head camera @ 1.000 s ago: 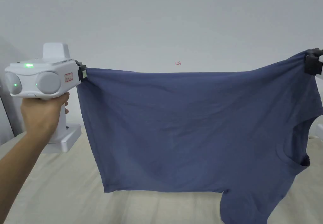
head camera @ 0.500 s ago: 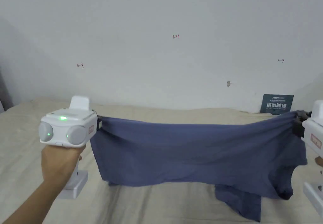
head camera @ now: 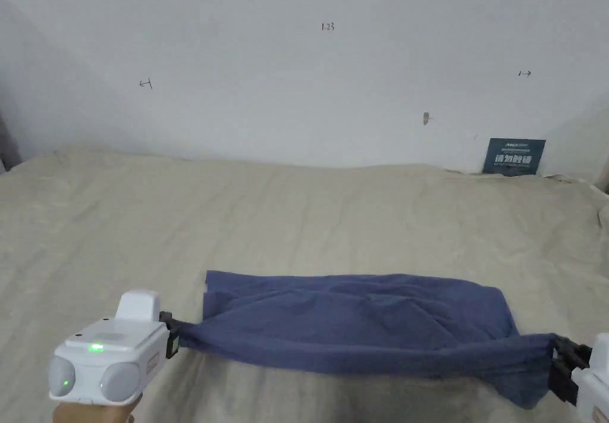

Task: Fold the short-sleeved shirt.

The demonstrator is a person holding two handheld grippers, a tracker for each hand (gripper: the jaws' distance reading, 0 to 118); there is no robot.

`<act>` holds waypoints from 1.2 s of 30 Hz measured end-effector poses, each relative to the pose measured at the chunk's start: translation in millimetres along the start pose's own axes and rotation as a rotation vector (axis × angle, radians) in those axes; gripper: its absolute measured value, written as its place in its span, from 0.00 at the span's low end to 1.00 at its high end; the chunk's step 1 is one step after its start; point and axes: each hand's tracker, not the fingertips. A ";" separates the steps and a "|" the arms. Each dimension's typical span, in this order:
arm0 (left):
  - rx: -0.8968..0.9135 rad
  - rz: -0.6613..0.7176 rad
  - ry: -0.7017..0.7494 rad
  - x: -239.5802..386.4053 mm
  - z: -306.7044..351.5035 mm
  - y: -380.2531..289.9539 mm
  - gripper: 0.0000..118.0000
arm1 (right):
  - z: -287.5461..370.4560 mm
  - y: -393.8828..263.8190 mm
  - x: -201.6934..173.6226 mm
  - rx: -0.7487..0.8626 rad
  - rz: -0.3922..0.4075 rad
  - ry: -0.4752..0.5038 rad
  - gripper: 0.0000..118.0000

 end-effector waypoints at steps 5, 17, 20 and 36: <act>-0.076 -0.015 0.012 -9.9 36.2 -58.9 0.01 | 41.8 -53.7 11.3 -0.073 -0.018 0.007 0.02; -0.122 0.027 0.025 -30.1 117.4 -140.6 0.01 | 142.5 -113.2 12.8 -0.135 0.000 0.024 0.02; -0.139 0.022 0.029 -28.5 130.6 -151.1 0.01 | 156.9 -123.9 14.2 -0.143 0.001 0.025 0.02; -0.290 -0.033 0.051 -15.4 110.8 -213.5 0.01 | 128.2 -200.2 12.8 -0.423 -0.088 -0.027 0.02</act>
